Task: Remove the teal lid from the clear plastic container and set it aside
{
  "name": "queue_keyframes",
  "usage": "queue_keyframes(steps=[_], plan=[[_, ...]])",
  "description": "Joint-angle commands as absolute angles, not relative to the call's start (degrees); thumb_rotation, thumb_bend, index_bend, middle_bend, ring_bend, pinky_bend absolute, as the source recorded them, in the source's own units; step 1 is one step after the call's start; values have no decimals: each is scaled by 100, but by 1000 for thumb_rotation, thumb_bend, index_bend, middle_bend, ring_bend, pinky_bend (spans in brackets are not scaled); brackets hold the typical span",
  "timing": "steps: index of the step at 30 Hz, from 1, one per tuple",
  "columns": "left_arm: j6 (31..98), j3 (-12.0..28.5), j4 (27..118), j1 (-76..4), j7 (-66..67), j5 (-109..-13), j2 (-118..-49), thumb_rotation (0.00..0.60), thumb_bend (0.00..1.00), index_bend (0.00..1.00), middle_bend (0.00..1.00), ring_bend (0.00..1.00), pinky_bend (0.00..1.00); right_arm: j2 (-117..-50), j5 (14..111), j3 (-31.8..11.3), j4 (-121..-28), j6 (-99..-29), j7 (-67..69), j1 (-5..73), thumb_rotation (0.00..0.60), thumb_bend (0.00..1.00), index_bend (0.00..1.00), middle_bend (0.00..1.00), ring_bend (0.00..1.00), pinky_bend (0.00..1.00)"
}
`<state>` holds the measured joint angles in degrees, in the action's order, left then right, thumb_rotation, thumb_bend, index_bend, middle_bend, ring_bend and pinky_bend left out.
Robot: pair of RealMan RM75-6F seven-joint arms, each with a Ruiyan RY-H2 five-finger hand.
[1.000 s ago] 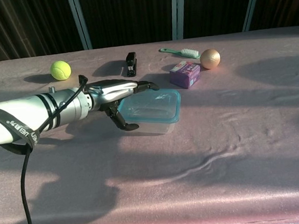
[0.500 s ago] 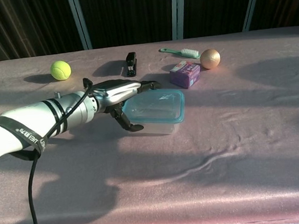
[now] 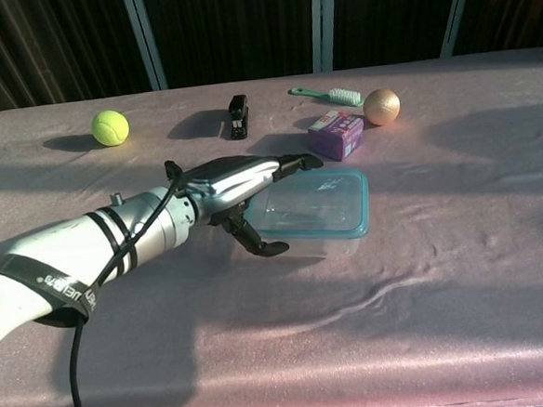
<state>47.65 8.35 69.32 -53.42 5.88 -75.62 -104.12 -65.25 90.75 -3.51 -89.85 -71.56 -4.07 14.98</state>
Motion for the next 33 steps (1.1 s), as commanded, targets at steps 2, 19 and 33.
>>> queue_keyframes(steps=[2, 19, 33], plan=[[4823, 780, 6984, -5309, 641, -7607, -10493, 600, 295, 0, 545, 500, 497, -6949, 9262, -419, -8523, -6768, 177, 1936, 600, 242, 252, 26, 0, 0], [4851, 833, 6854, -5381, 817, -7688, -10763, 600, 295, 0, 552, 500, 503, -8134, 10246, 97, -7572, -6626, 2061, 2843, 600, 328, 459, 169, 0, 0], [4794, 838, 6997, -5338, 1037, -7545, -10723, 600, 293, 0, 551, 500, 503, -8594, 10142, 96, -7453, -6466, 1382, 3134, 600, 388, 558, 215, 22, 3]])
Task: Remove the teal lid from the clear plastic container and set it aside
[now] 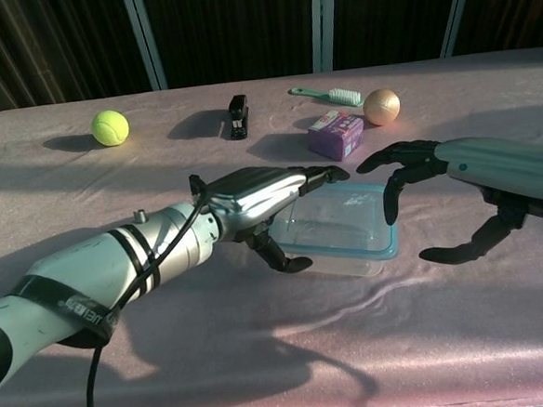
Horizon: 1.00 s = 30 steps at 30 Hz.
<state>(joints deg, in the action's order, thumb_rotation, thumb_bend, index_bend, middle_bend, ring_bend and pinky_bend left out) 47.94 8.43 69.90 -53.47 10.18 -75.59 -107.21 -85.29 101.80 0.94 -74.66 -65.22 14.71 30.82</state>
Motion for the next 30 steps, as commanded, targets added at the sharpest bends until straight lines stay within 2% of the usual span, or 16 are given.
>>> queue_keyframes(steps=[1, 30], plan=[[4790, 838, 7002, -5335, 1049, -7535, -10723, 600, 294, 0, 551, 500, 503, -8616, 10127, 101, -7453, -6441, 1347, 3152, 600, 388, 558, 215, 22, 3], [4847, 747, 6983, -5240, 1057, -7632, -10689, 600, 296, 0, 561, 511, 516, -9046, 9754, 85, -7320, -6260, 968, 3457, 600, 388, 636, 231, 42, 30]])
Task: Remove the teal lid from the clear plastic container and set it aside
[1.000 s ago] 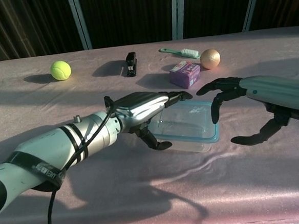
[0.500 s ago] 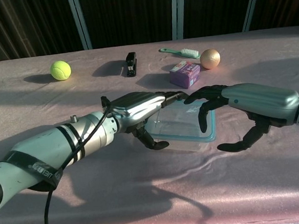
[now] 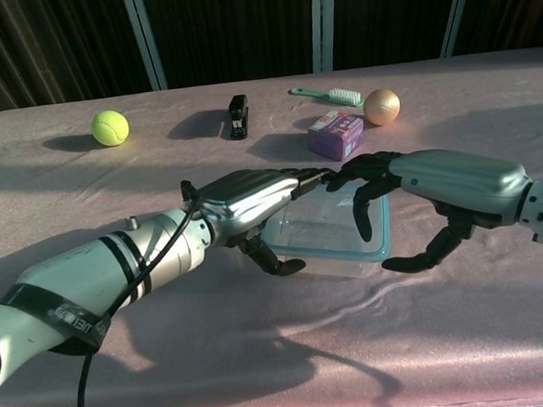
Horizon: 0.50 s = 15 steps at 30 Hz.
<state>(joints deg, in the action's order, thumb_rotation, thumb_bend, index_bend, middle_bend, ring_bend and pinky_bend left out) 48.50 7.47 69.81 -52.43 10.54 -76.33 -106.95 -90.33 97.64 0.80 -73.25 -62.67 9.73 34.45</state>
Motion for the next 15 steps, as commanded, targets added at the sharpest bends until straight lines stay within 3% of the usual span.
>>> queue_keyframes(steps=[1, 15], plan=[[4846, 749, 6987, -5238, 1061, -7630, -10684, 600, 295, 0, 561, 512, 516, -9054, 9748, 90, -7319, -6254, 970, 3465, 600, 388, 636, 231, 42, 30], [4856, 732, 7040, -5209, 1090, -7667, -10635, 600, 294, 0, 574, 518, 526, -9120, 9687, 123, -7321, -6304, 1027, 3533, 600, 388, 639, 231, 42, 34]])
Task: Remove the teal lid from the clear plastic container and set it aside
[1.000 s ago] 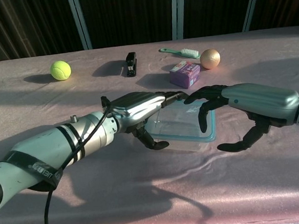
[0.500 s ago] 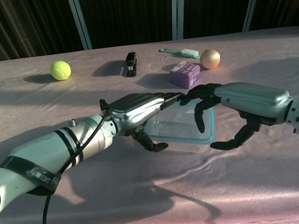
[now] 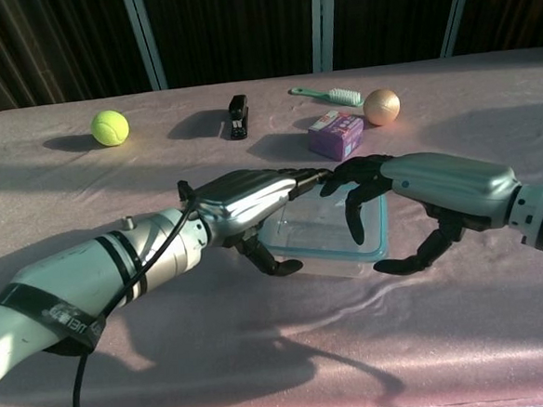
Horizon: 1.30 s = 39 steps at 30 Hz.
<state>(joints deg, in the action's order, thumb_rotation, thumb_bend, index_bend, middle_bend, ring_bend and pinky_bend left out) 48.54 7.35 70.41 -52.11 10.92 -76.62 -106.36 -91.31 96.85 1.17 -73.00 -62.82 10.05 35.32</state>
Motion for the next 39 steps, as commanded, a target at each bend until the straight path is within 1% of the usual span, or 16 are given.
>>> queue_keyframes(steps=[1, 23, 39], plan=[[4855, 731, 7037, -5208, 1089, -7670, -10637, 600, 294, 0, 575, 519, 527, -9112, 9688, 126, -7331, -6317, 1038, 3534, 600, 389, 639, 231, 42, 34], [4872, 685, 7009, -5164, 1177, -7703, -10686, 600, 294, 0, 582, 530, 534, -9012, 9613, 84, -7469, -6422, 1068, 3596, 600, 389, 643, 231, 42, 34], [5020, 623, 7354, -5078, 1205, -7859, -10471, 600, 293, 0, 587, 534, 538, -8868, 9641, -109, -7556, -6595, 789, 3717, 600, 413, 655, 249, 57, 56]])
